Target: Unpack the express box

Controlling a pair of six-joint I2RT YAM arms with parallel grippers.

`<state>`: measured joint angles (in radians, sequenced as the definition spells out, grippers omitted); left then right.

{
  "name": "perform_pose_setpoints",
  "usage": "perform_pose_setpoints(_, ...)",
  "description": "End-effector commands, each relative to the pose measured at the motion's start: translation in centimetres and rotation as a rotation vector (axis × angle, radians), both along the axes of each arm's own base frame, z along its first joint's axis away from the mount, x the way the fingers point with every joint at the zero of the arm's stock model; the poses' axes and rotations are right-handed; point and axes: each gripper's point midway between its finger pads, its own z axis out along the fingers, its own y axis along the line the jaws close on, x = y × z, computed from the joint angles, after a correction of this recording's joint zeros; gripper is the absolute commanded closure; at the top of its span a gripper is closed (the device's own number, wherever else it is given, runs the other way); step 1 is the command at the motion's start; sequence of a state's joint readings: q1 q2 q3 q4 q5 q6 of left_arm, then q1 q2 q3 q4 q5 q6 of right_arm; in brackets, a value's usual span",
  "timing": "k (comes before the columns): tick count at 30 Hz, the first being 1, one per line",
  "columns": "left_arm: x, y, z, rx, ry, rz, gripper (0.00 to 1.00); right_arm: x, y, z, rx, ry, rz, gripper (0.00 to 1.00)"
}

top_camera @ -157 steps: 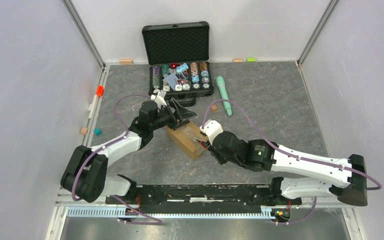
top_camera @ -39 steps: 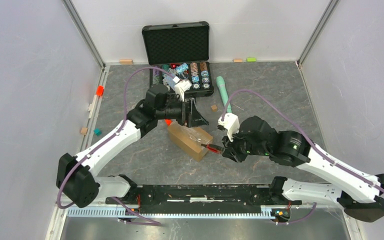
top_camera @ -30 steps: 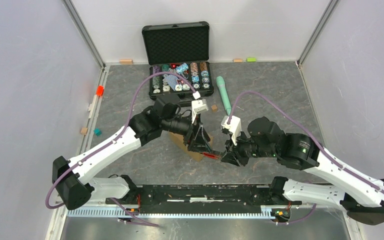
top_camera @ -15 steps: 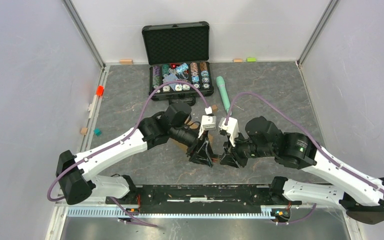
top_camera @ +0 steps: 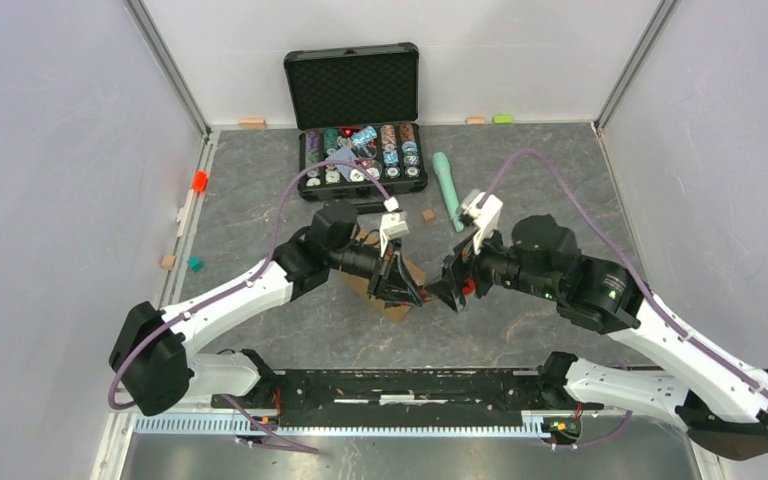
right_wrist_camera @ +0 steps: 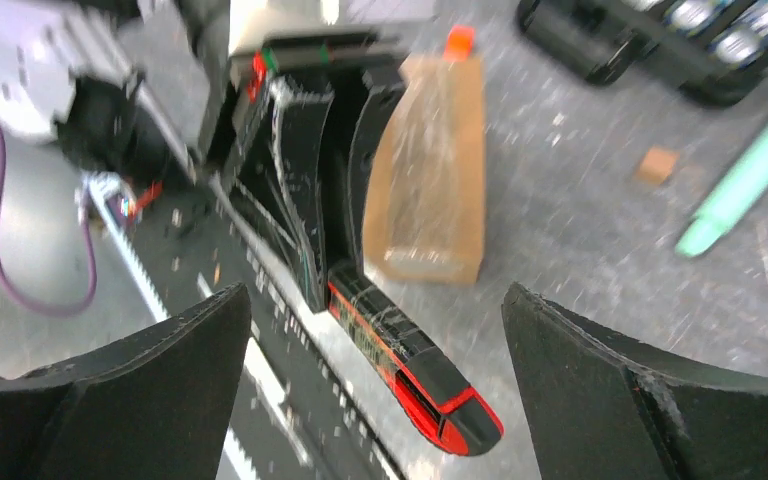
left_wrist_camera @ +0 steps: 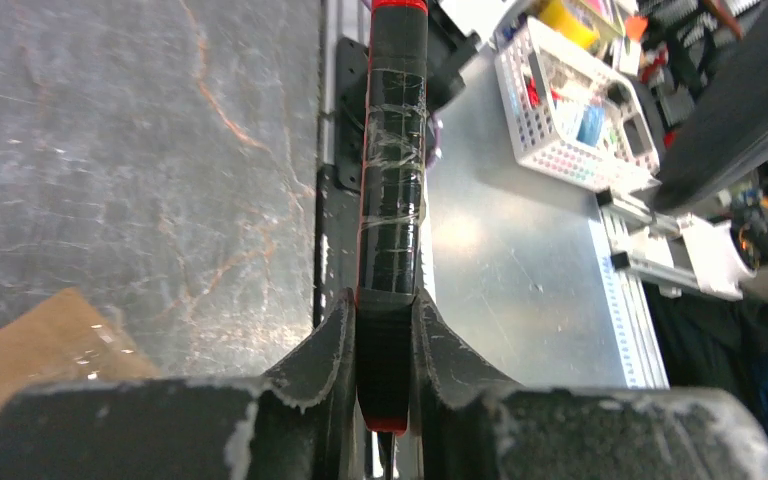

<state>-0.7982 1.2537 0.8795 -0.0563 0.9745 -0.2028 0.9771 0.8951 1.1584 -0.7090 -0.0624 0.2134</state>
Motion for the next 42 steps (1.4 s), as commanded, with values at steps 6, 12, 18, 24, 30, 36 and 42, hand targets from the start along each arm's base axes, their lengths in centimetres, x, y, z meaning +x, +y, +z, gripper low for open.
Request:
perform_pose_setpoints(6,3.3,0.9,8.1,-0.361,0.011,0.105,0.98,5.2,-1.8,9.1,0.372,-0.236,-0.210,0.02)
perform_pose_setpoints(12,3.9,0.9,9.3,-0.405,0.004,0.125,0.98,5.4,-0.4,10.0,0.476,-0.224,-0.085,0.02)
perform_pose_setpoints(18,5.0,0.7,10.4,-0.442,-0.006,0.171,0.98,4.2,1.6,10.0,0.636,-0.140,0.068,0.12)
perform_pose_setpoints(24,5.7,0.3,10.6,-0.447,0.009,0.190,0.98,3.3,2.4,9.5,0.800,-0.068,0.122,0.23)
perform_pose_setpoints(30,5.9,0.3,9.8,-0.421,0.027,0.210,0.98,4.0,2.5,9.0,0.843,-0.047,0.094,0.40)
perform_pose_setpoints(36,6.0,0.3,9.2,-0.405,0.039,0.233,0.98,4.6,3.0,7.5,0.840,-0.009,0.082,0.62)
perform_pose_setpoints(42,7.7,0.6,5.8,-0.245,0.109,0.373,0.65,6.2,2.3,6.2,0.772,-0.059,-0.017,1.00)
